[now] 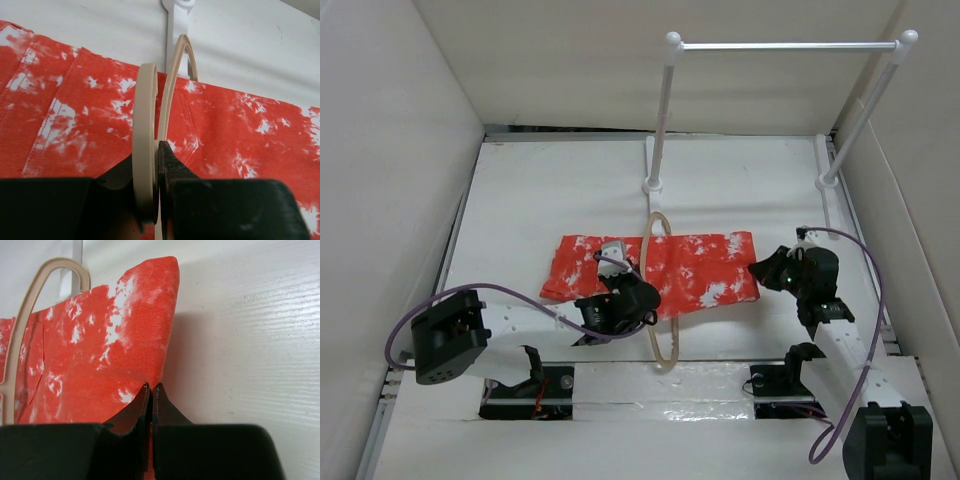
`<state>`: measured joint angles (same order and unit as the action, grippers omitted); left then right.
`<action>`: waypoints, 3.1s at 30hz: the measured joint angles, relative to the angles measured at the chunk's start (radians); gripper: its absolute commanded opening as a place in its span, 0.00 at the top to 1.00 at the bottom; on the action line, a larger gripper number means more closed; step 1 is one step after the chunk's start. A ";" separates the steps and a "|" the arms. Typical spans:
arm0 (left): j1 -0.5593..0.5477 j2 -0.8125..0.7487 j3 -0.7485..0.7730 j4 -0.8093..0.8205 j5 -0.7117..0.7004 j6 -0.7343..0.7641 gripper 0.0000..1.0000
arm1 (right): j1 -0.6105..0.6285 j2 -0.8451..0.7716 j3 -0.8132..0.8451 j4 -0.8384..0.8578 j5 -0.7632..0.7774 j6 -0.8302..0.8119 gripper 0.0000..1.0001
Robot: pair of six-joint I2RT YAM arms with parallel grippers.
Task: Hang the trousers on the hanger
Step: Place the trousers on the hanger, then place the hanger at the clothesline.
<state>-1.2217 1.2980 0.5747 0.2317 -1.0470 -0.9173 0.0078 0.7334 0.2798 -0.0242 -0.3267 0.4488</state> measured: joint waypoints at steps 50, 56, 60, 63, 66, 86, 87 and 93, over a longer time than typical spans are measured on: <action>-0.026 -0.117 0.369 -0.262 -0.087 0.348 1.00 | 0.067 -0.187 0.307 -0.223 -0.047 -0.013 0.30; -0.026 -0.079 0.513 -0.291 -0.078 0.414 1.00 | 0.317 -0.200 0.331 -0.190 -0.031 0.105 0.28; -0.026 -0.001 0.637 -0.336 -0.059 0.416 1.00 | 0.579 -0.173 0.330 -0.123 0.056 0.188 0.28; -0.026 0.036 0.665 -0.340 -0.034 0.415 1.00 | 0.751 -0.093 0.338 -0.065 0.137 0.221 0.29; -0.026 0.060 0.666 -0.344 -0.011 0.415 1.00 | 0.896 0.007 0.354 -0.017 0.237 0.248 0.33; 0.010 0.107 0.750 -0.412 0.079 0.417 1.00 | 1.042 0.160 0.274 0.276 0.423 0.492 0.90; 0.014 0.107 0.751 -0.414 0.090 0.416 1.00 | 1.040 0.164 0.268 0.282 0.425 0.500 0.94; 0.034 0.107 0.756 -0.407 0.127 0.420 0.91 | 1.041 0.170 0.261 0.324 0.439 0.553 1.00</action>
<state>-1.1881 1.4052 1.3312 -0.1757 -0.9195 -0.4969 1.0485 0.9035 0.5404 0.3000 0.1127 1.0016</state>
